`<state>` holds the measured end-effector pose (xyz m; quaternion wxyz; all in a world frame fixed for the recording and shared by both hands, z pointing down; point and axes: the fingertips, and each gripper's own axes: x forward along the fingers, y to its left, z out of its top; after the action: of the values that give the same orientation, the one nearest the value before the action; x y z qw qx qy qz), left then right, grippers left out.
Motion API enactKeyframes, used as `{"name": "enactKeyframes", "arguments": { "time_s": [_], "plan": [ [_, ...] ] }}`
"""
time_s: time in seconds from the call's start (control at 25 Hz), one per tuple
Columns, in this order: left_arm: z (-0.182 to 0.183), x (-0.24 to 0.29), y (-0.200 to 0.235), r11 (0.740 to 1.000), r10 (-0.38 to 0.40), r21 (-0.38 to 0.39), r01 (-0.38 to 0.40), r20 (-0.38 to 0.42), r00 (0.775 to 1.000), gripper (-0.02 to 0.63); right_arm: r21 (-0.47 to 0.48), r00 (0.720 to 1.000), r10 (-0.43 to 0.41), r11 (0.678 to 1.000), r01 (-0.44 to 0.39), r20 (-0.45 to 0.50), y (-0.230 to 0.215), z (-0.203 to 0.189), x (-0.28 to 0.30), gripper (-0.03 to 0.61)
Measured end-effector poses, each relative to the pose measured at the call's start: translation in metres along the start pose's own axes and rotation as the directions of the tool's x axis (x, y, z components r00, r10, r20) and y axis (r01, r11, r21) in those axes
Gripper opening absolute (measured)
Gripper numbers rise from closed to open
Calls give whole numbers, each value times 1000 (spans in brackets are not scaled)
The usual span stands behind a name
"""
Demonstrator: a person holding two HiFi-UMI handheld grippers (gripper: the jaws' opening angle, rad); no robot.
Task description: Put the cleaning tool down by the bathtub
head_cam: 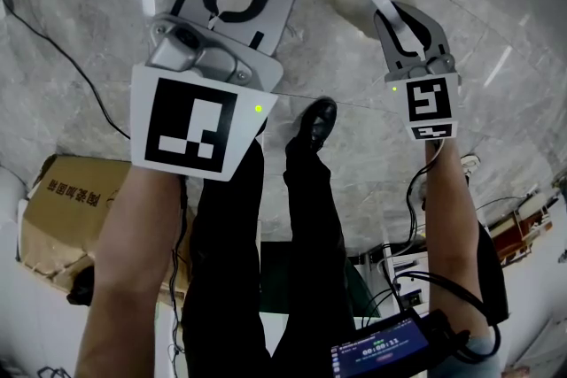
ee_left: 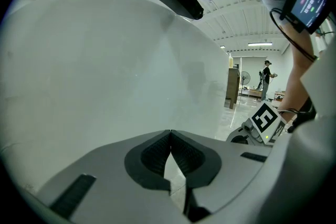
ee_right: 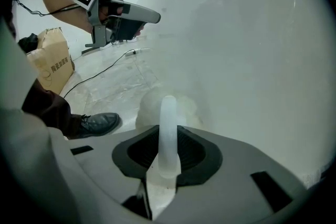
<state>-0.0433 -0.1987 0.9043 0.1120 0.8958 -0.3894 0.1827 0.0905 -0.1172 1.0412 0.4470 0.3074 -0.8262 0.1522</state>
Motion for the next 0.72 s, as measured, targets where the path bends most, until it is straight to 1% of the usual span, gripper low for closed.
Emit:
{"name": "enactKeyframes", "arguments": {
  "time_s": [0.32,0.72],
  "plan": [
    [-9,-4,1,1000,-1,3,1,-14,1000,15,-19,1000,5,1000,-5,-7,0,-3,9,103],
    [-7,-5,1,1000,0,11,0,-13,1000,15,-19,1000,3,1000,-3,-1,-1,-4,12,107]
  ]
}}
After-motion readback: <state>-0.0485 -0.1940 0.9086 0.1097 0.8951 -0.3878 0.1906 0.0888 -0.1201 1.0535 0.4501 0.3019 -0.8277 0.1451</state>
